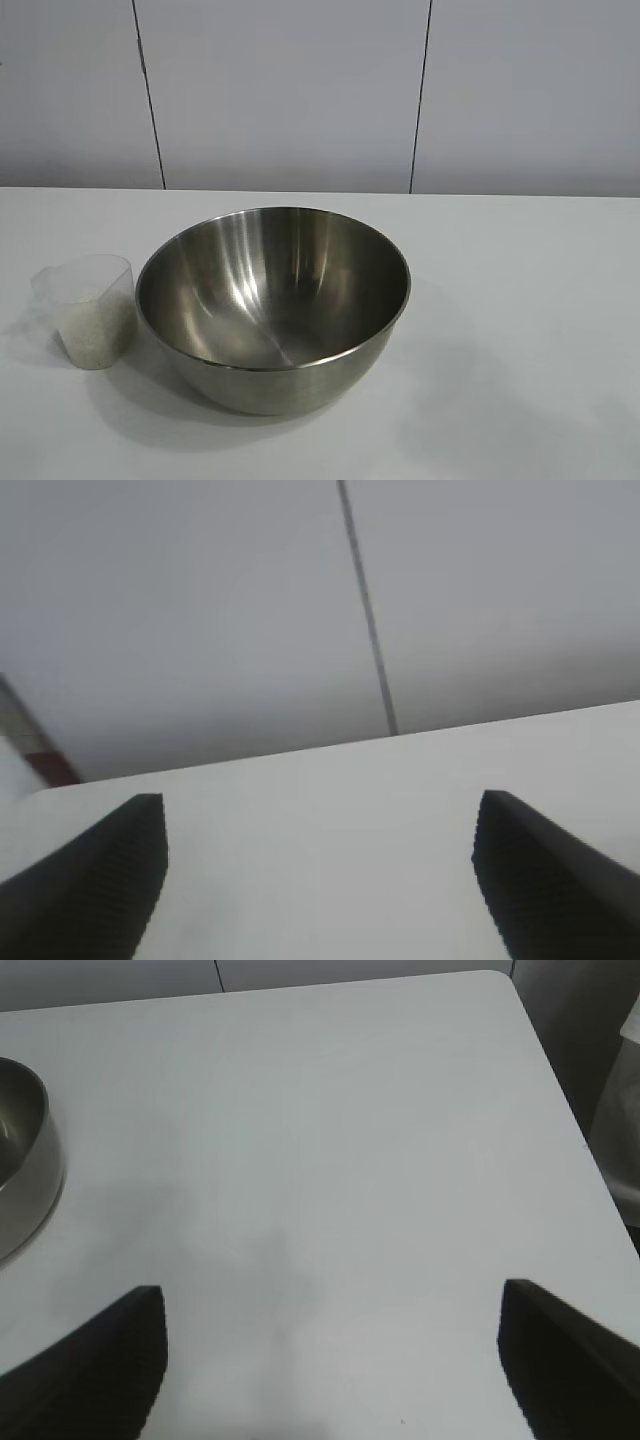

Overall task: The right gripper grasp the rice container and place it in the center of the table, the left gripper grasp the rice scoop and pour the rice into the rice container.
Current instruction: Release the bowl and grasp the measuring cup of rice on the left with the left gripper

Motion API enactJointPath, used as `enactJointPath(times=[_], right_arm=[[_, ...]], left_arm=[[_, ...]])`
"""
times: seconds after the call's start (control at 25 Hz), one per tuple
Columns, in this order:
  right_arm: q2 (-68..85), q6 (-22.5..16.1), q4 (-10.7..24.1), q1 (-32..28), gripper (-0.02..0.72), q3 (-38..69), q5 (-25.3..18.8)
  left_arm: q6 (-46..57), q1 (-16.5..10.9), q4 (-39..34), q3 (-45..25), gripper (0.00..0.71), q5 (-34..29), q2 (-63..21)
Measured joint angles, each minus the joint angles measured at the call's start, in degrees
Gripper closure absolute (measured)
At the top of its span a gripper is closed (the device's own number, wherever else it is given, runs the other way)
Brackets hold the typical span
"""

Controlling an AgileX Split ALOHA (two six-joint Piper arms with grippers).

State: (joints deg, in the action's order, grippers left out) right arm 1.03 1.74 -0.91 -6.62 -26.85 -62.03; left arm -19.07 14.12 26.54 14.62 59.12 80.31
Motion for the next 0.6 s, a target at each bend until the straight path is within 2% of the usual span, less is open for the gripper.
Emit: enactJointPath(times=[0.12, 0.36, 0.6], right_arm=[[0.0, 0.0, 0.0, 0.0, 0.080, 0.0, 0.0], [0.0, 0.0, 0.0, 0.0, 0.080, 0.0, 0.0], [0.0, 0.0, 0.0, 0.0, 0.080, 0.0, 0.0]], left_arm=[[6.1, 0.0, -5.2, -2.6, 0.116, 5.5, 5.9], [5.3, 0.0, -11.5, -3.9, 0.141, 5.7, 16.9], [3.2, -0.2, -15.5, -5.4, 0.165, 6.0, 19.7]])
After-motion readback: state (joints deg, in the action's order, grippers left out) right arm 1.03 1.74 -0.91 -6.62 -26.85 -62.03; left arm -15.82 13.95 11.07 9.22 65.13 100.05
